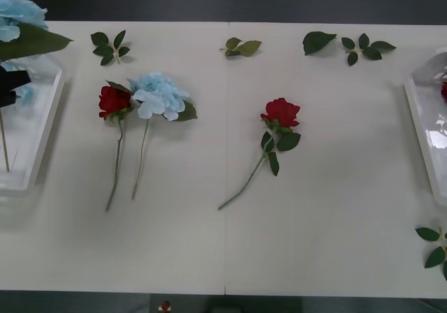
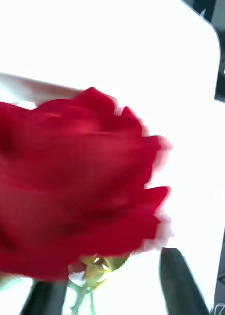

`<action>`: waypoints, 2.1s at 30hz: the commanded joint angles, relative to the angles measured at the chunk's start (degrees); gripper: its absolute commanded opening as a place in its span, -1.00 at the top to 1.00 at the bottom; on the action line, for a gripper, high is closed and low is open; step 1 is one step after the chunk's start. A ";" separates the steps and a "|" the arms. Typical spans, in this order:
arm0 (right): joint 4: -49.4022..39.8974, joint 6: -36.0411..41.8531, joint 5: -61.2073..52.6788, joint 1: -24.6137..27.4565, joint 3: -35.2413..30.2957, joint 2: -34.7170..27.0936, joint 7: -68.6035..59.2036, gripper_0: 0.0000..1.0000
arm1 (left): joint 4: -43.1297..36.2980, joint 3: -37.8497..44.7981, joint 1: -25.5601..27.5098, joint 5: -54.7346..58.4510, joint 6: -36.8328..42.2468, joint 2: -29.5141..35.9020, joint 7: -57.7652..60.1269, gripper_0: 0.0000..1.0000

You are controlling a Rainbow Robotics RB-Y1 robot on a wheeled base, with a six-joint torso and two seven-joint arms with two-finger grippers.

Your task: Put the red flowers into the right box and the blue flowers into the left box

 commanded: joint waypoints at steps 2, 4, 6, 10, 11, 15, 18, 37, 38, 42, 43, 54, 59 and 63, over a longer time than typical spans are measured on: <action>-5.12 4.48 -5.28 -1.86 -0.38 -2.10 3.57 -0.89 | 4.15 5.92 1.65 -8.17 -0.81 4.51 -10.02 1.00; -8.64 6.94 -8.18 -1.86 -0.47 -3.33 4.01 -0.90 | 6.08 6.98 1.74 -11.16 -0.81 5.04 -14.33 1.00; -13.30 10.02 -11.79 -1.94 -0.56 -5.09 4.19 -0.91 | 8.10 8.12 1.74 -13.89 -0.99 5.48 -18.28 1.00; -20.15 14.24 -17.06 -1.86 -0.82 -7.73 4.10 -0.90 | 10.48 9.09 1.74 -17.40 -2.48 6.36 -21.44 1.00; -25.69 17.14 -21.63 -1.86 -1.26 -9.75 3.84 -0.91 | 12.59 9.44 1.74 -20.04 -4.33 6.97 -23.03 1.00; -34.30 20.13 -30.24 -1.86 -1.35 -12.03 3.05 -0.91 | 17.25 9.17 1.39 -23.73 -7.93 7.50 -23.29 1.00; -39.58 20.83 -37.98 -1.59 -1.35 -12.12 -3.55 -0.91 | 22.61 8.21 1.21 -25.31 -13.38 7.50 -23.47 1.00; -62.60 25.22 -20.14 0.87 -1.00 6.25 -77.64 -0.91 | 35.88 1.88 1.03 -25.31 -24.81 7.50 -24.35 0.80; -62.16 25.66 -18.38 1.04 -1.00 7.74 -79.04 -0.91 | 35.88 1.61 0.95 -25.22 -24.81 7.41 -24.35 0.72; -60.23 26.37 -11.61 2.01 -0.30 13.01 -83.88 -0.92 | 35.88 0.30 1.03 -24.87 -24.81 7.41 -24.35 0.40; -59.79 26.46 -10.29 2.28 -0.03 13.81 -84.93 -0.91 | 35.88 0.03 1.03 -24.78 -24.81 7.41 -24.35 0.29; -55.04 24.17 -1.24 4.03 5.77 18.20 -85.81 -0.91 | 22.78 6.18 4.29 -12.48 -2.31 7.50 -24.35 -0.95; -51.97 22.06 -0.80 4.03 7.26 19.17 -85.28 -0.91 | 18.83 11.11 3.93 -0.35 9.56 7.50 -24.26 -0.97; -50.12 20.92 -0.27 4.03 8.14 19.78 -84.93 -0.91 | 18.56 10.32 2.97 10.55 14.04 7.41 -24.43 -0.98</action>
